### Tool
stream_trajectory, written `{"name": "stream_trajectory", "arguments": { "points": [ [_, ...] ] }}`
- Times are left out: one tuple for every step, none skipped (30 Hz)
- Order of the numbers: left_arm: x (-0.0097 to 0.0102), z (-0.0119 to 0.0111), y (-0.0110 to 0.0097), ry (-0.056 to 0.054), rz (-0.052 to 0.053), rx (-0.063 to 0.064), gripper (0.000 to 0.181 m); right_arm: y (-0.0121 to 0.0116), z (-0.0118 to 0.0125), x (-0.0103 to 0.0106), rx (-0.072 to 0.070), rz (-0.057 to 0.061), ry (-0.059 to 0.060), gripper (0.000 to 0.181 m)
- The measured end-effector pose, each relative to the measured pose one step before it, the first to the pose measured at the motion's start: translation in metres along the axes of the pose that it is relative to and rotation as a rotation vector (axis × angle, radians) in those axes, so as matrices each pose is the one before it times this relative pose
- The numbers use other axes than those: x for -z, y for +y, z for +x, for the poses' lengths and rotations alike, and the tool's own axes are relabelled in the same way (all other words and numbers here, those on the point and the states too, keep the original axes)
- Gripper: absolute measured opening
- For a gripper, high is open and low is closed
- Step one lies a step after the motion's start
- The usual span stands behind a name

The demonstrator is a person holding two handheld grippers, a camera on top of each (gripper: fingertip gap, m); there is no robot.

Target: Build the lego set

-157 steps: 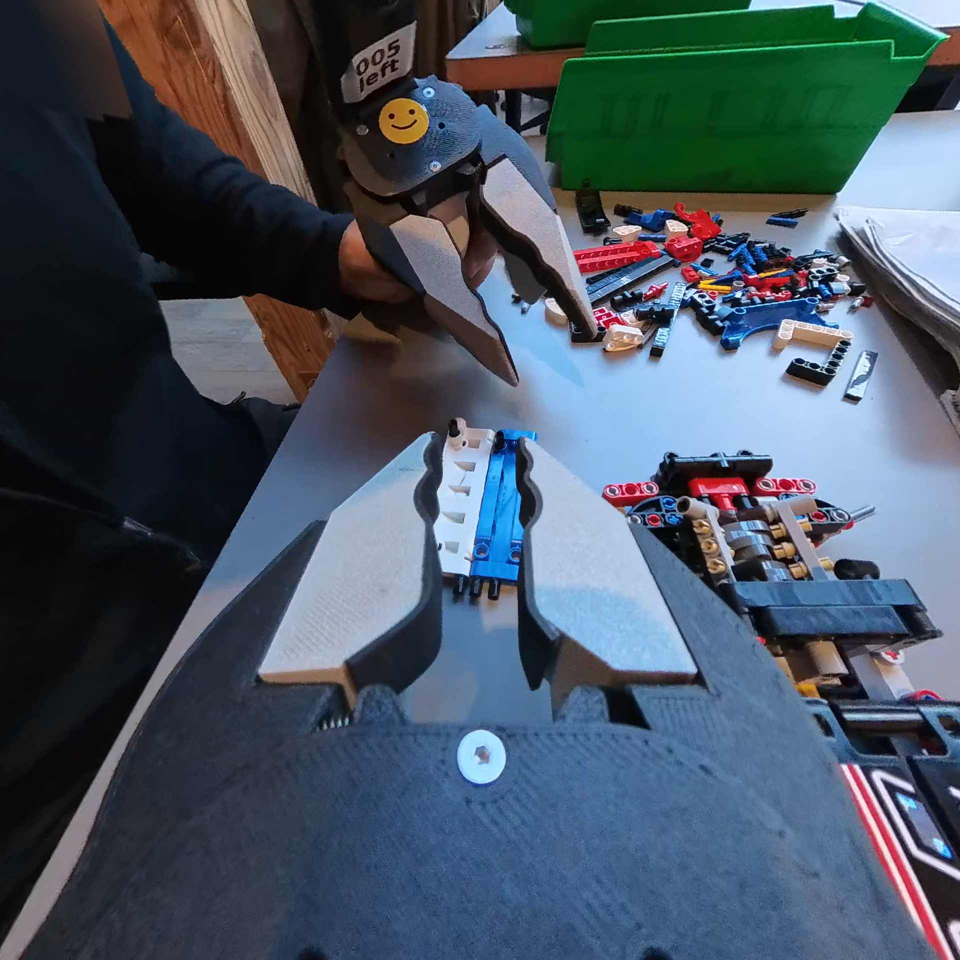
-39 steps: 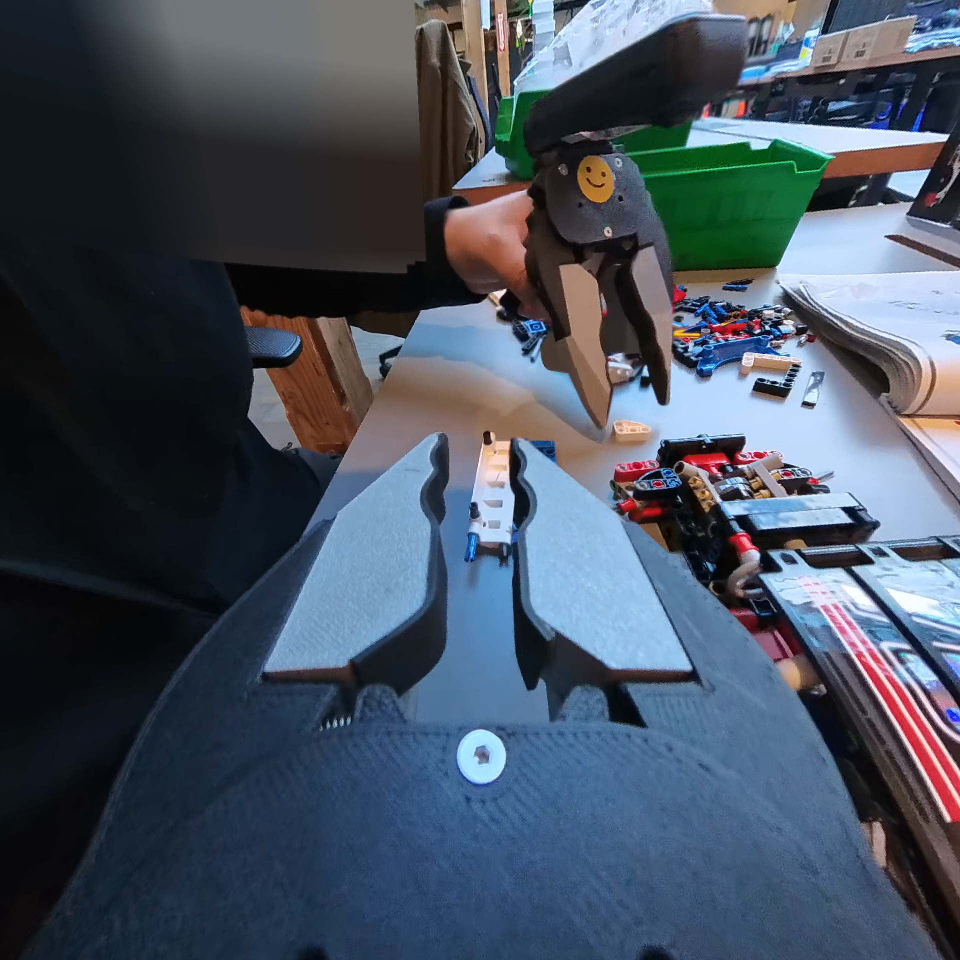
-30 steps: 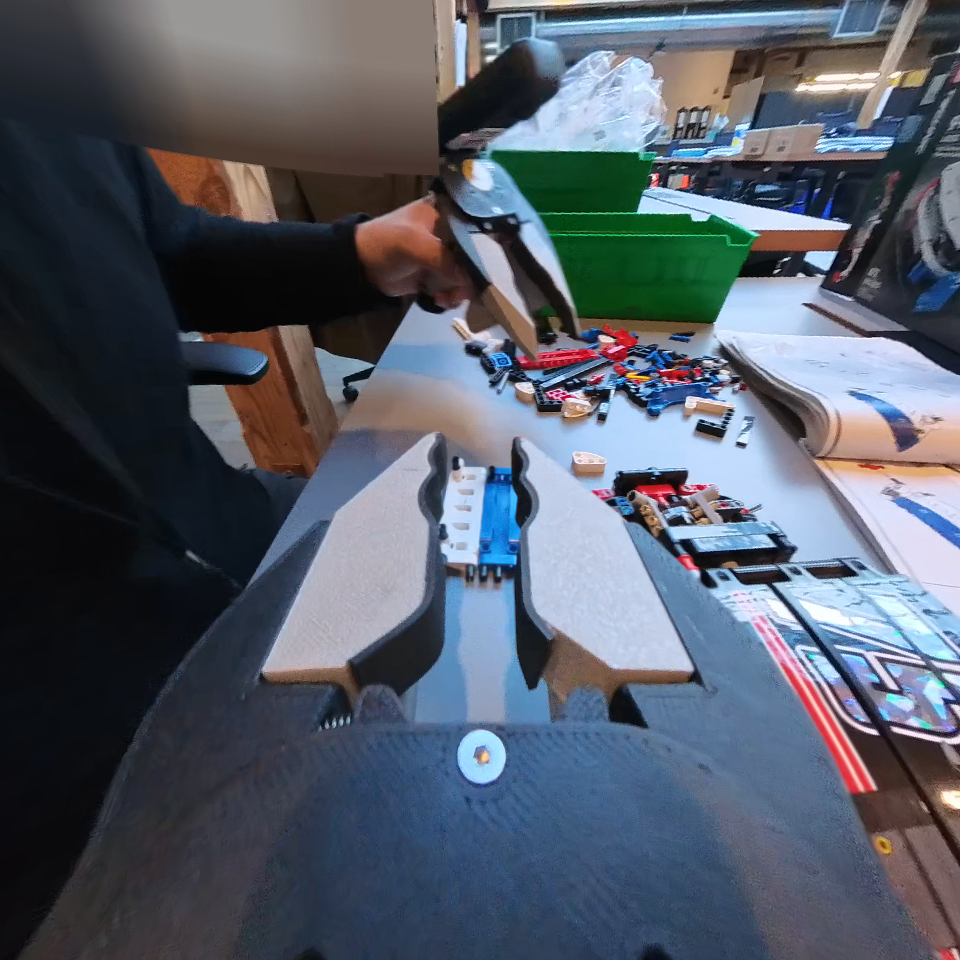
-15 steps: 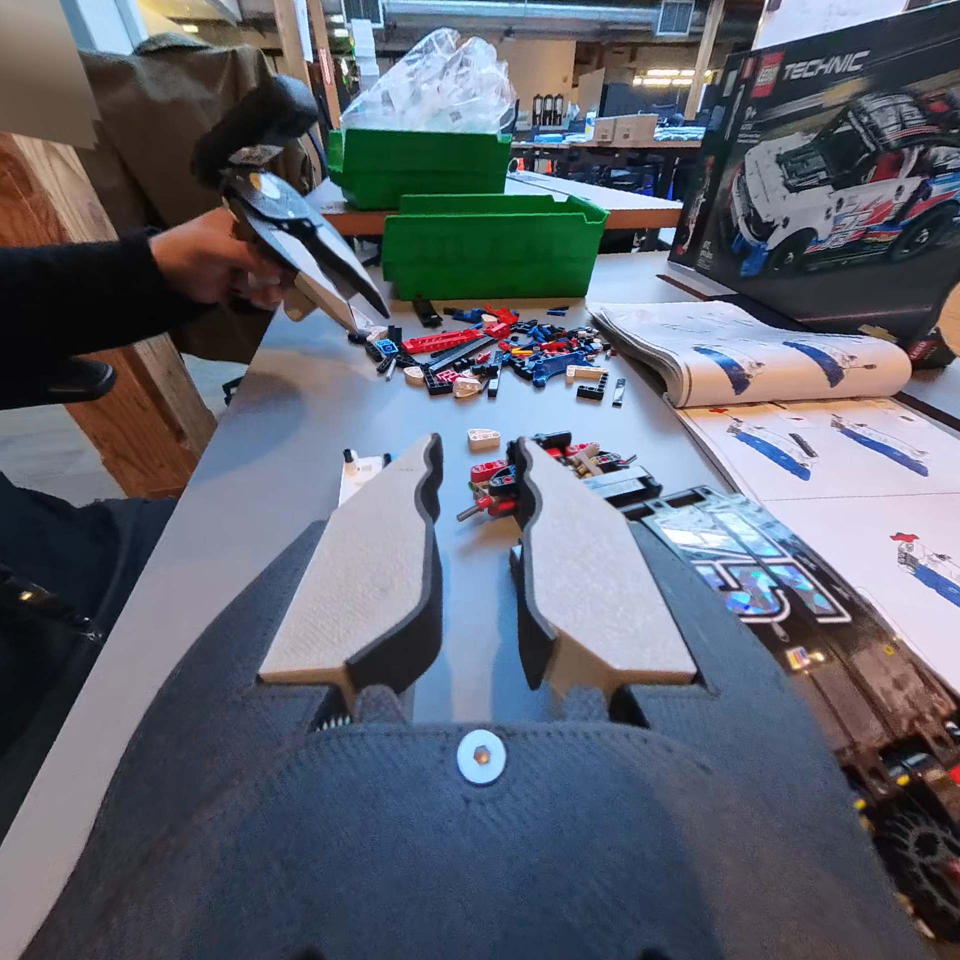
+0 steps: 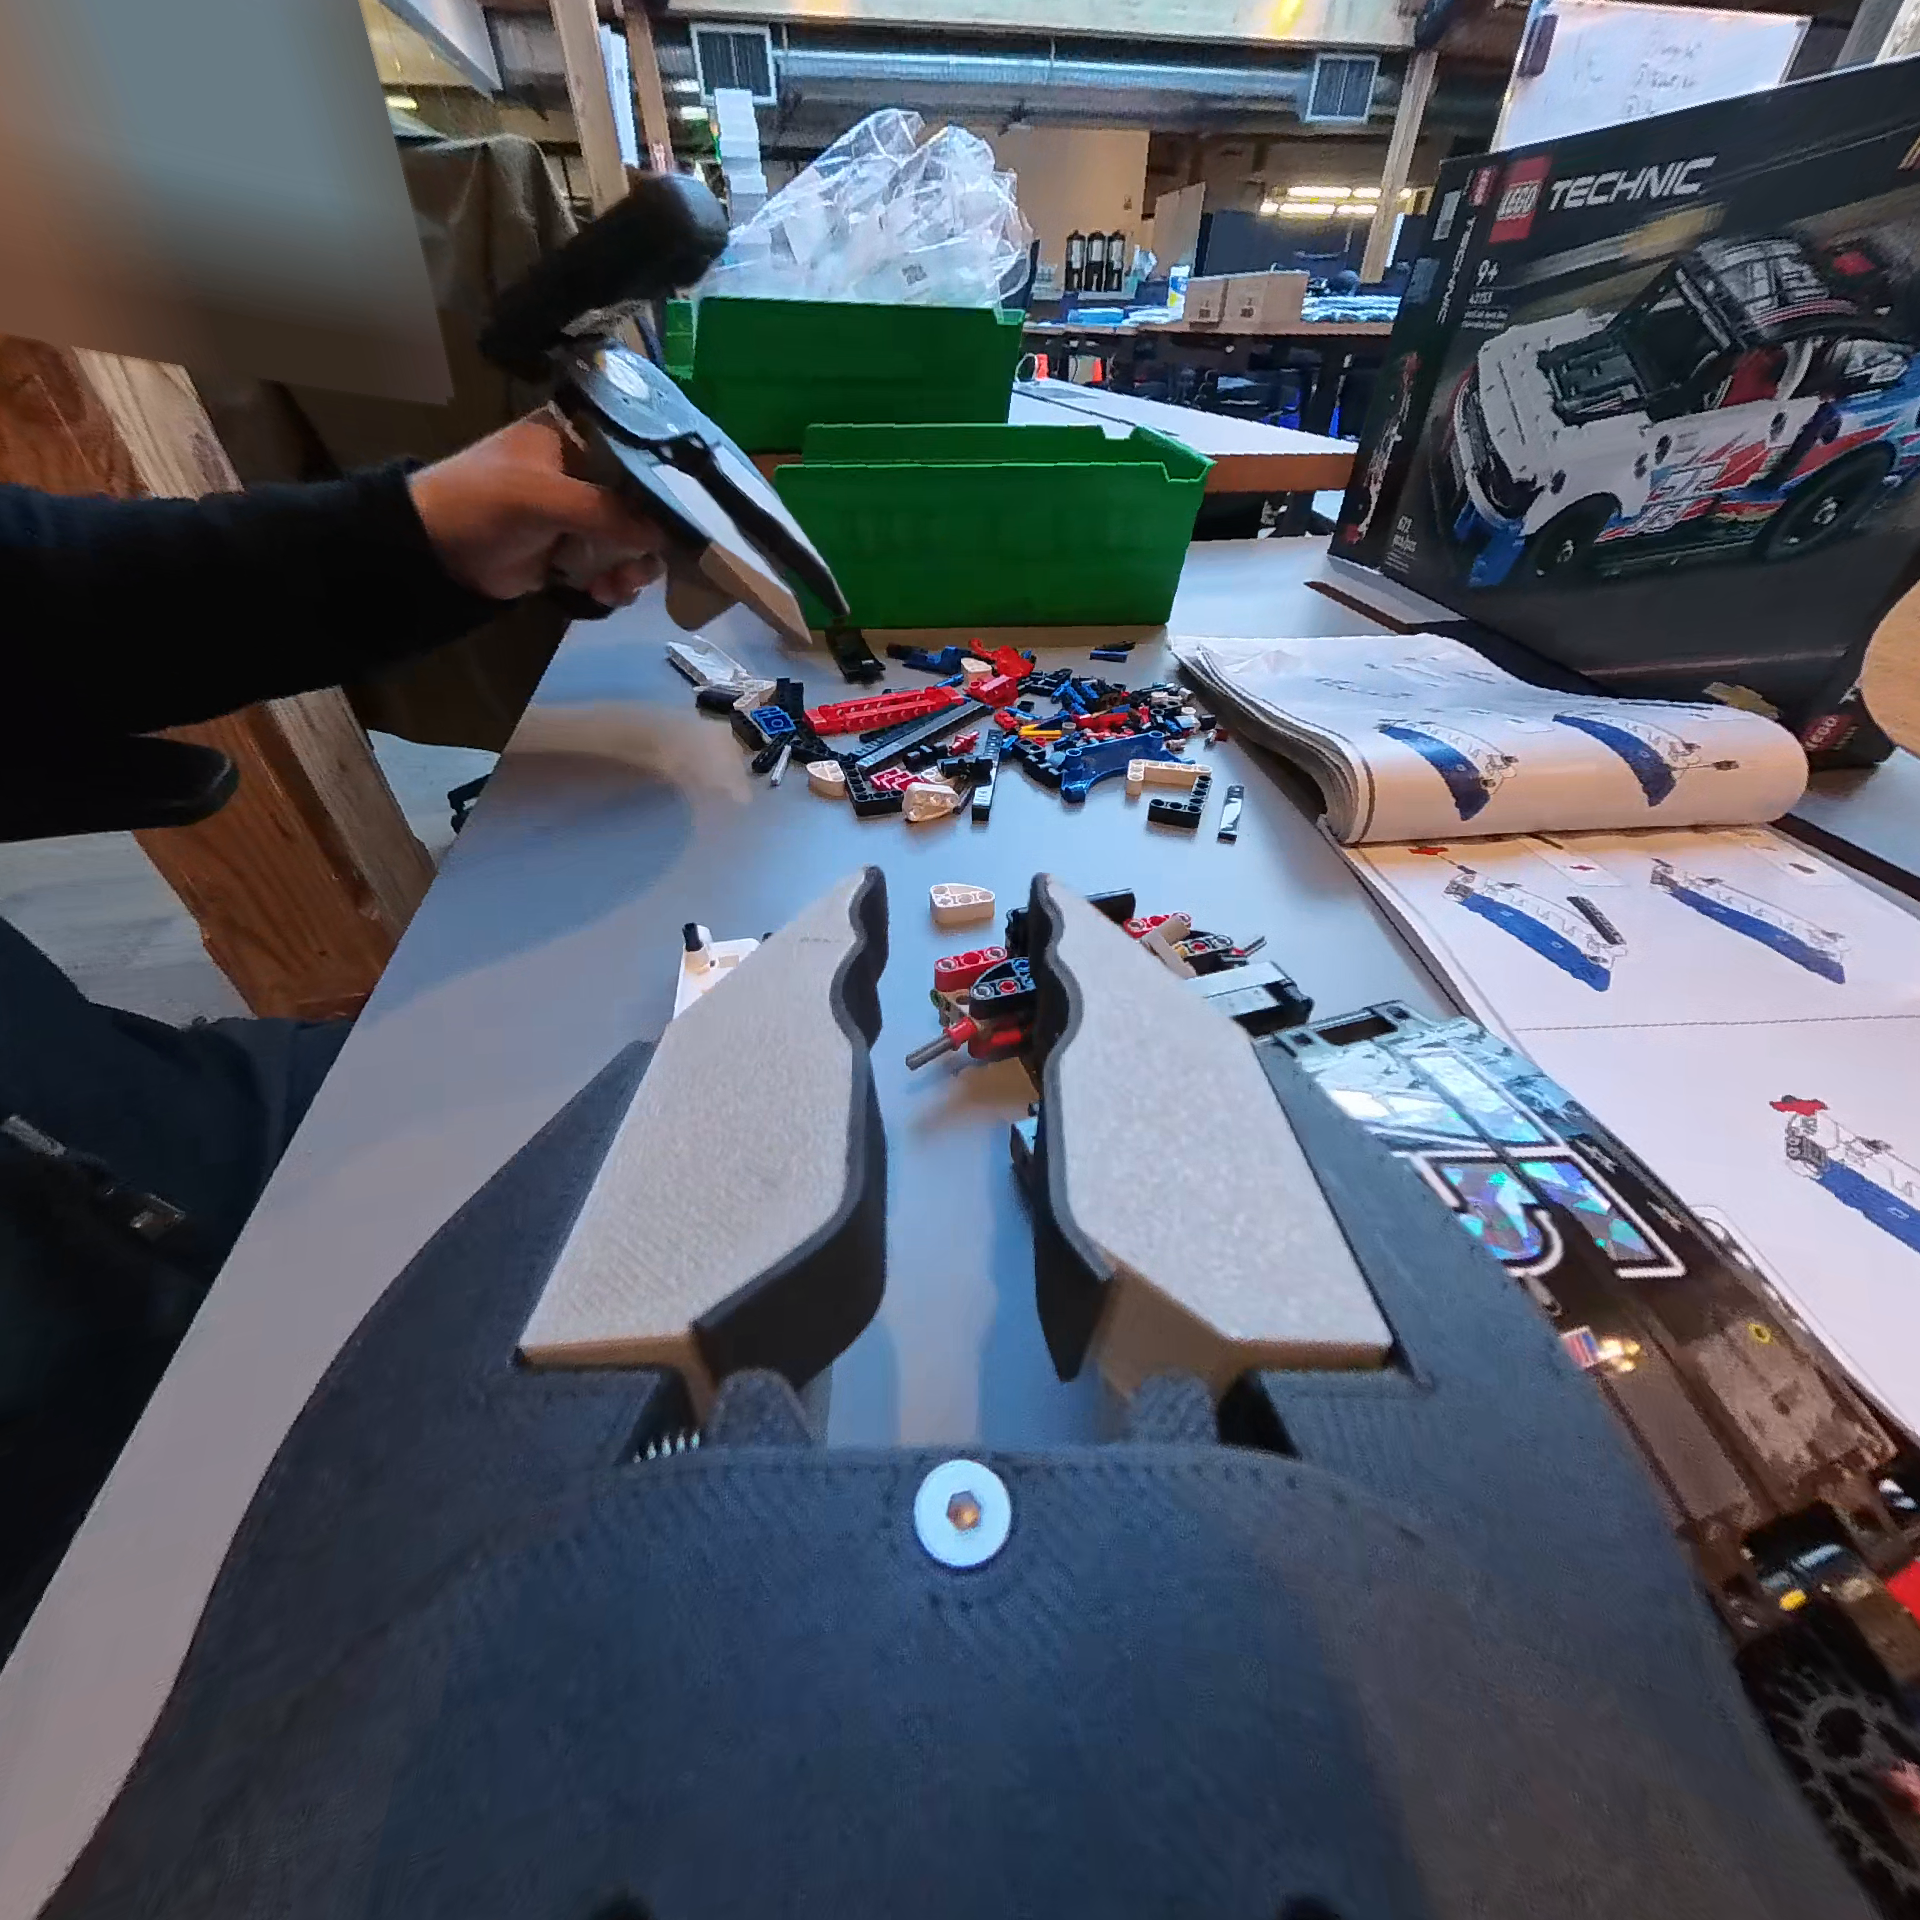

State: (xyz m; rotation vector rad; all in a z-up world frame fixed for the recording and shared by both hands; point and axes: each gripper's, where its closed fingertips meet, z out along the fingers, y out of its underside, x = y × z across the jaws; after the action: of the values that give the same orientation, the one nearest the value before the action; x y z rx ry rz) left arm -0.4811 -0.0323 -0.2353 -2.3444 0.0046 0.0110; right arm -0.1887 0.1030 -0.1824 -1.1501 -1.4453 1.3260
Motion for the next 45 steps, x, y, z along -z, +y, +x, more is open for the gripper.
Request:
{"name": "stream_trajectory", "arguments": {
  "points": [
    [-0.00258, 0.00052, -0.00147, 0.0115, -0.0130, 0.0001, 0.045, -0.00030, 0.00184, -0.00081, 0.0024, 0.0002, 0.0054, 0.024],
    [-0.00218, -0.00038, -0.00326, 0.0041, -0.0111, -0.0072, 0.045, -0.00057, 0.00071, -0.00104, -0.0023, 0.0013, -0.0019, 0.025],
    [-0.00171, -0.00181, -0.00546, -0.0066, -0.0027, -0.0140, 0.045, -0.00089, -0.00039, -0.00080, -0.0053, 0.0046, -0.0068, 0.025],
    [-0.00170, -0.00129, -0.00786, -0.0051, 0.0047, -0.0168, 0.044, -0.00074, -0.00081, -0.00070, -0.0039, 0.0043, -0.0067, 0.025],
    [-0.00247, -0.00012, -0.00993, 0.0030, 0.0073, -0.0178, 0.044, -0.00018, -0.00108, -0.00058, 0.0002, 0.0011, -0.0051, 0.025],
    [-0.00356, -0.00063, -0.01173, 0.0007, 0.0079, -0.0210, 0.043, -0.00001, -0.00128, -0.00050, 0.0034, -0.0016, -0.0046, 0.025],
    [-0.00551, -0.00049, -0.01307, 0.0028, 0.0102, -0.0275, 0.042, -0.00018, -0.00137, -0.00013, 0.0053, -0.0009, -0.0033, 0.025],
    [-0.00792, -0.00080, -0.01317, 0.0075, 0.0084, -0.0328, 0.038, -0.00015, -0.00082, 0.00009, 0.0053, 0.0005, -0.0002, 0.024],
    [-0.01028, -0.00105, -0.01210, 0.0133, 0.0025, -0.0311, 0.033, -0.00043, -0.00035, 0.00031, 0.0025, 0.0011, 0.0006, 0.024],
    [-0.01203, 0.00217, -0.01030, 0.0416, -0.0099, -0.0312, 0.029, -0.00078, 0.00002, 0.00052, -0.0008, 0.0031, 0.0011, 0.024],
    [-0.01285, 0.00224, -0.00837, 0.0486, -0.0260, -0.0334, 0.024, -0.00082, 0.00038, 0.00078, -0.0035, 0.0050, 0.0021, 0.024],
    [-0.01279, -0.00296, -0.00561, 0.0223, -0.0425, -0.0406, 0.019, -0.00051, 0.00075, 0.00105, -0.0064, 0.0043, 0.0021, 0.023],
    [-0.01244, -0.00668, -0.00218, 0.0032, -0.0610, -0.0523, 0.015, -0.00017, 0.00091, 0.00105, -0.0097, 0.0031, 0.0011, 0.023],
    [-0.01170, -0.00835, -0.00054, -0.0048, -0.0662, -0.0552, 0.010, 0.00004, 0.00061, 0.00103, -0.0127, 0.0029, -0.0019, 0.022],
    [-0.01051, -0.00797, -0.00029, -0.0025, -0.0584, -0.0504, 0.010, -0.00006, 0.00049, 0.00092, -0.0135, 0.0025, -0.0040, 0.023],
    [-0.00873, -0.00916, 0.00024, -0.0103, -0.0524, -0.0373, 0.010, -0.00037, 0.00043, 0.00096, -0.0102, 0.0033, -0.0023, 0.023],
    [-0.00700, -0.00729, -0.00027, -0.0012, -0.0380, -0.0230, 0.010, -0.00088, 0.00064, 0.00093, -0.0054, 0.0050, 0.0008, 0.023],
    [-0.00565, -0.00178, -0.00195, 0.0303, -0.0197, -0.0125, 0.011, -0.00089, 0.00016, 0.00073, -0.0025, 0.0044, -0.0001, 0.023],
    [-0.00442, 0.00007, -0.00255, 0.0383, -0.0118, -0.0021, 0.012, -0.00045, -0.00039, 0.00037, -0.0015, 0.0011, -0.0026, 0.023],
    [-0.00354, -0.00085, -0.00274, 0.0248, -0.0069, 0.0007, 0.013, -0.00021, -0.00061, 0.00003, -0.0002, -0.0006, -0.0034, 0.023],
    [-0.00310, -0.00079, -0.00223, 0.0165, -0.0057, -0.0034, 0.013, -0.00025, -0.00079, -0.00026, 0.0018, -0.0003, -0.0040, 0.023],
    [-0.00324, -0.00123, -0.00104, 0.0085, -0.0101, -0.0072, 0.014, -0.00008, -0.00113, -0.00063, 0.0034, -0.0016, -0.0059, 0.023],
    [-0.00344, -0.00373, 0.00088, -0.0106, -0.0203, -0.0045, 0.014, 0.00054, -0.00115, -0.00084, 0.0051, -0.0047, -0.0071, 0.023],
    [-0.00369, -0.00301, 0.00230, -0.0073, -0.0267, -0.0030, 0.014, 0.00099, -0.00081, -0.00099, 0.0055, -0.0067, -0.0056, 0.022],
    [-0.00329, 0.00003, 0.00218, 0.0090, -0.0214, -0.0028, 0.014, 0.00098, -0.00045, -0.00078, 0.0026, -0.0053, -0.0048, 0.022],
    [-0.00138, 0.00034, 0.00015, 0.0069, -0.0034, -0.0019, 0.006, 0.00048, -0.00043, -0.00039, -0.0020, -0.0016, -0.0054, 0.022],
    [-0.00095, -0.00119, 0.00093, -0.0035, -0.0046, -0.0001, 0.009, -0.00014, -0.00015, -0.00012, -0.0054, 0.0021, -0.0043, 0.022],
    [-0.00127, -0.00110, 0.00275, -0.0019, -0.0159, 0.0026, 0.010, -0.00057, 0.00017, 0.00024, -0.0065, 0.0039, -0.0026, 0.022],
    [-0.00193, 0.00108, 0.00178, 0.0086, -0.0095, -0.0001, 0.010, -0.00083, 0.00024, 0.00047, -0.0048, 0.0044, -0.0016, 0.022],
    [-0.00088, 0.00317, -0.00146, 0.0178, 0.0131, -0.0040, 0.007, -0.00101, 0.00045, 0.00058, -0.0015, 0.0045, 0.0008, 0.022],
    [-0.00035, 0.00197, -0.00156, 0.0078, 0.0142, -0.0002, 0.005, -0.00055, 0.00061, 0.00070, 0.0008, 0.0027, 0.0029, 0.022],
    [-0.00003, 0.00078, 0.00001, 0.0019, 0.0024, 0.0024, 0.004, -0.00029, 0.00064, 0.00064, 0.0020, 0.0001, 0.0035, 0.022],
    [0.00013, -0.00044, 0.00015, -0.0063, 0.0011, 0.0033, 0.005, -0.00013, 0.00070, 0.00057, 0.0021, -0.0003, 0.0037, 0.022],
    [0.00044, 0.00042, 0.00044, -0.0001, 0.0009, 0.0007, 0.009, -0.00081, 0.00038, 0.00058, 0.0007, 0.0024, 0.0026, 0.022],
    [0.00065, 0.00037, 0.00074, 0.0016, -0.0035, -0.0003, 0.012, -0.00194, -0.00013, 0.00021, -0.0007, 0.0083, -0.0009, 0.022],
    [0.00126, -0.00119, 0.00076, -0.0056, -0.0079, 0.0001, 0.016, -0.00210, -0.00027, -0.00036, 0.0008, 0.0101, -0.0021, 0.022],
    [0.00173, -0.00085, -0.00014, -0.0028, -0.0015, 0.0006, 0.016, -0.00024, 0.00130, -0.00105, 0.0039, 0.0000, 0.0052, 0.021],
    [0.00194, 0.00181, -0.00220, 0.0119, 0.0069, -0.0018, 0.017, 0.00133, 0.00226, -0.00109, 0.0043, -0.0115, 0.0101, 0.021],
    [0.00167, 0.00155, -0.00295, 0.0067, 0.0075, -0.0031, 0.018, 0.00074, 0.00136, -0.00025, 0.0057, -0.0092, 0.0067, 0.021],
    [0.00127, -0.00036, -0.00299, -0.0102, 0.0082, -0.0057, 0.019, -0.00023, 0.00076, 0.00083, 0.0078, 0.0006, 0.0061, 0.021],
    [0.00018, 0.00029, -0.00294, -0.0078, 0.0126, -0.0079, 0.018, -0.00041, 0.00062, 0.00122, 0.0044, 0.0042, 0.0058, 0.020],
    [-0.00124, 0.00120, -0.00241, -0.0007, 0.0110, -0.0038, 0.018, 0.00015, 0.00043, 0.00108, -0.0030, 0.0020, 0.0015, 0.020],
    [-0.00242, 0.00099, -0.00081, 0.0024, 0.0012, 0.0008, 0.017, 0.00022, 0.00023, 0.00059, -0.0091, 0.0012, -0.0015, 0.020],
    [-0.00319, 0.00169, 0.00098, 0.0093, -0.0090, 0.0003, 0.016, -0.00014, 0.00028, 0.00023, -0.0108, 0.0043, -0.0021, 0.020],
    [-0.00314, 0.00135, 0.00238, 0.0102, -0.0178, -0.0035, 0.015, -0.00025, 0.00024, -0.00003, -0.0101, 0.0049, -0.0024, 0.020]
  ]
}}
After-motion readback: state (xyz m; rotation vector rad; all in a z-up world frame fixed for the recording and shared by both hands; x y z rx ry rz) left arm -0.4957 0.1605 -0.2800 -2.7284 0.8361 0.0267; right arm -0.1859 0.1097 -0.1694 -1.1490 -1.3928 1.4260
